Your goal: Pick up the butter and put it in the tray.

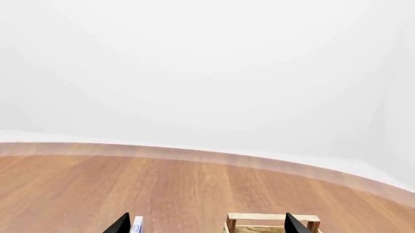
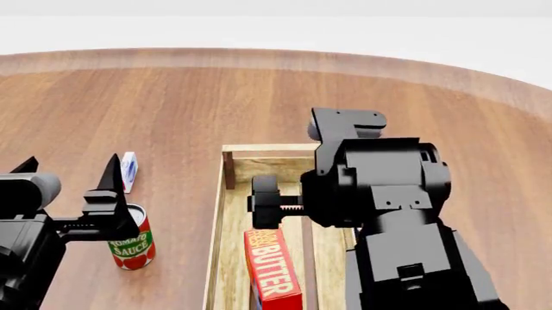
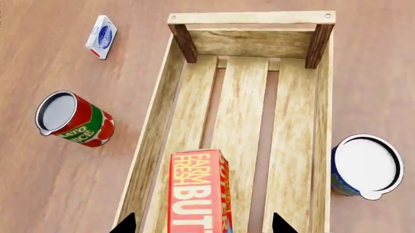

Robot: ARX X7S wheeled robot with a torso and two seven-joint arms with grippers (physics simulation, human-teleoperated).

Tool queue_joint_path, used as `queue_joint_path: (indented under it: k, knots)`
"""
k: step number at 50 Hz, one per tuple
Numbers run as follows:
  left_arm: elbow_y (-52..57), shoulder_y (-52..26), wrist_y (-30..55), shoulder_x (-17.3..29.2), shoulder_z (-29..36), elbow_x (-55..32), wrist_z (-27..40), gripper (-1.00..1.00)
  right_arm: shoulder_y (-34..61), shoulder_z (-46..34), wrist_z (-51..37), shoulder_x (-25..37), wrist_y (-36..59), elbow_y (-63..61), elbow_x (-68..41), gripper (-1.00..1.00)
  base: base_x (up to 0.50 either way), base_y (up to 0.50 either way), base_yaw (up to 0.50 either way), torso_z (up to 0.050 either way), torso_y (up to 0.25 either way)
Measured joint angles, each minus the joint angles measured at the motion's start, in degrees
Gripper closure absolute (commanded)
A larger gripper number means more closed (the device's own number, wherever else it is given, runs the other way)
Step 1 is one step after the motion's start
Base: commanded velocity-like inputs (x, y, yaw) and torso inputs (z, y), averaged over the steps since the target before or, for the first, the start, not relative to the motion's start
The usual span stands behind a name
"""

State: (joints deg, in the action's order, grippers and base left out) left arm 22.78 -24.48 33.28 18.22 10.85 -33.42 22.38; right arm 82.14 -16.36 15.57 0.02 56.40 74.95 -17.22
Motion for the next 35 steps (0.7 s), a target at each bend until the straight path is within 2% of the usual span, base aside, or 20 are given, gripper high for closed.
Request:
queue_joint_path:
  k: [12, 15, 25, 35]
  knots:
    - [-0.51, -0.44, -0.11, 0.13, 0.15, -0.06, 0.13, -1.00, 0.91, 0.75, 3.02, 0.65, -4.36, -2.39, -0.17, -1.00, 0.00, 0.00, 0.00, 0.000, 0.000]
    - [-0.73, -0.59, -0.19, 0.12, 0.21, -0.01, 0.17, -1.00, -2.73, 2.54, 2.48, 2.12, -3.77, -10.83, -1.20, -1.00, 0.00, 0.00, 0.00, 0.000, 0.000]
    - [-0.95, -0.81, -0.77, 0.14, 0.67, 0.53, 0.37, -1.00, -22.73, 4.66, -3.61, 8.20, -7.46, -52.75, -0.01, -1.00, 0.00, 0.00, 0.00, 0.000, 0.000]
    - [-0.51, -0.77, -1.52, 0.11, 1.29, 1.25, 0.73, -1.00, -39.16, 5.30, -10.39, 12.36, -14.09, -78.05, 4.06, -1.00, 0.00, 0.00, 0.00, 0.000, 0.000]
